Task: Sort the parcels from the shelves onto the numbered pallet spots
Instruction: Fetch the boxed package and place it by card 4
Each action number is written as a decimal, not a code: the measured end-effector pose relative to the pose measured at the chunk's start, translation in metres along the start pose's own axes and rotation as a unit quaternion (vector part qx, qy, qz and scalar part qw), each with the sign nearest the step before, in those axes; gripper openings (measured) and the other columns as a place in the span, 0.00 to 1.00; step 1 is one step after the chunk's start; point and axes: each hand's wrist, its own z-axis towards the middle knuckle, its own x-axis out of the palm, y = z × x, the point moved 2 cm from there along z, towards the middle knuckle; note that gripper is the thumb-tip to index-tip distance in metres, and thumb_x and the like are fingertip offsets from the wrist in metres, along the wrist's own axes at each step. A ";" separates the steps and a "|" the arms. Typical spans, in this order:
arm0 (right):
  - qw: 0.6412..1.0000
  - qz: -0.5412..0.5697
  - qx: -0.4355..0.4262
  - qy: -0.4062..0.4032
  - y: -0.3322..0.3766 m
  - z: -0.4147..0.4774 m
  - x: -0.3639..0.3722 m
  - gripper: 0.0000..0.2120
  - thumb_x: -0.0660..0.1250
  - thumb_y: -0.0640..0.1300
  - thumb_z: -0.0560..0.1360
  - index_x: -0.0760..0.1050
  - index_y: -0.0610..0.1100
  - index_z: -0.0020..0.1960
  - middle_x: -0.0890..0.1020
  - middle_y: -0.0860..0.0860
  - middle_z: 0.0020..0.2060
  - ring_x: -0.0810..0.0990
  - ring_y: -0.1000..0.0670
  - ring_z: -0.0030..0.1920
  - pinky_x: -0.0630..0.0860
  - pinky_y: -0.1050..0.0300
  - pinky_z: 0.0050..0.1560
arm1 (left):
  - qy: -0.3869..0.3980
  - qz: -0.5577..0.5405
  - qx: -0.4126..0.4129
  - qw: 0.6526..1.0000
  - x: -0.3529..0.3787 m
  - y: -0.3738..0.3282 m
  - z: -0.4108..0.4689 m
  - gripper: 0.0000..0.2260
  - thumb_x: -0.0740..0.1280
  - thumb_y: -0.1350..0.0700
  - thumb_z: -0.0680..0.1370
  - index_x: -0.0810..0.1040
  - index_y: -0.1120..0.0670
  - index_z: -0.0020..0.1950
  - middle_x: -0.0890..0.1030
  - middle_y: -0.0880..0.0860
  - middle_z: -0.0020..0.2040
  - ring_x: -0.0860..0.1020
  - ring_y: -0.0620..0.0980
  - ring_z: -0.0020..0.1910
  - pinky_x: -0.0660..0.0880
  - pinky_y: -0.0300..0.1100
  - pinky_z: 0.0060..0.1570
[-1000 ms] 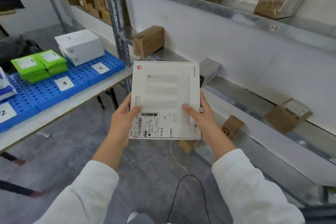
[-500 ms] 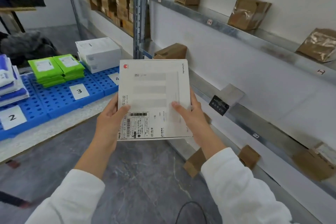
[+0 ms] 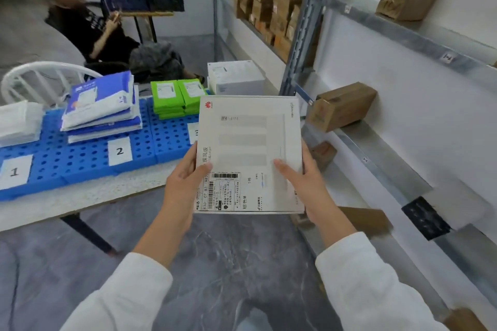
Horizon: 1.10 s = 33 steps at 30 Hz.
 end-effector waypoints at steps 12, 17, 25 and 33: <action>0.990 0.055 -0.027 0.131 0.026 0.126 0.023 0.25 0.68 0.51 0.77 0.65 0.65 0.69 0.77 0.65 0.61 0.76 0.60 0.60 0.76 0.60 0.54 | -0.098 0.029 0.057 0.993 0.026 -0.049 0.066 0.24 0.65 0.63 0.79 0.70 0.47 0.73 0.80 0.46 0.64 0.79 0.51 0.61 0.73 0.56 0.64; 0.989 0.032 -0.013 0.141 0.022 0.164 0.027 0.27 0.67 0.55 0.77 0.61 0.64 0.73 0.73 0.62 0.66 0.74 0.56 0.62 0.74 0.57 0.56 | -0.124 0.031 0.062 0.990 0.034 -0.054 0.087 0.23 0.65 0.63 0.79 0.71 0.46 0.71 0.81 0.47 0.62 0.80 0.53 0.60 0.75 0.57 0.61; 0.985 0.040 -0.001 0.168 0.033 0.200 0.048 0.27 0.67 0.52 0.77 0.63 0.64 0.72 0.74 0.73 0.54 0.73 0.68 0.54 0.70 0.69 0.46 | -0.151 0.021 0.063 0.986 0.023 -0.059 0.124 0.23 0.65 0.63 0.79 0.72 0.44 0.71 0.80 0.46 0.62 0.80 0.52 0.61 0.73 0.57 0.63; 0.987 0.013 -0.010 0.157 0.048 0.243 0.097 0.27 0.67 0.52 0.77 0.62 0.65 0.72 0.73 0.71 0.58 0.70 0.69 0.56 0.69 0.68 0.47 | -0.135 0.018 0.071 0.988 -0.011 -0.079 0.183 0.23 0.64 0.63 0.79 0.73 0.40 0.68 0.80 0.42 0.62 0.78 0.47 0.63 0.72 0.54 0.65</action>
